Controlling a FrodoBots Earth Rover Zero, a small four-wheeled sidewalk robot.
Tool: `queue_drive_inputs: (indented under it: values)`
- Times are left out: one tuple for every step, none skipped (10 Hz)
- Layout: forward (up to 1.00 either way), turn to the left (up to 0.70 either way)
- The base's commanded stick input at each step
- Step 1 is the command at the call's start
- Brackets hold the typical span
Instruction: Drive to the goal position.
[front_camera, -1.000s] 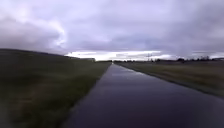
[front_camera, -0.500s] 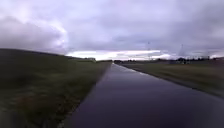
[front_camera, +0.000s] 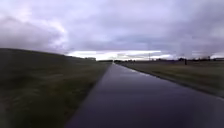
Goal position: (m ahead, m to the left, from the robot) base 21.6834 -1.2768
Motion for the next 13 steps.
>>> queue_drive_inputs:
  values:
    - [0.7, 0.0]
    - [0.7, 0.0]
    - [0.7, 0.0]
    - [0.7, 0.0]
    - [0.7, 0.0]
    - [0.7, 0.0]
    - [0.7, 0.0]
    - [0.7, 0.0]
    - [0.7, 0.0]
    - [0.7, 0.0]
    - [0.7, 0.0]
    - [0.7, 0.0]
    - [0.7, 0.0]
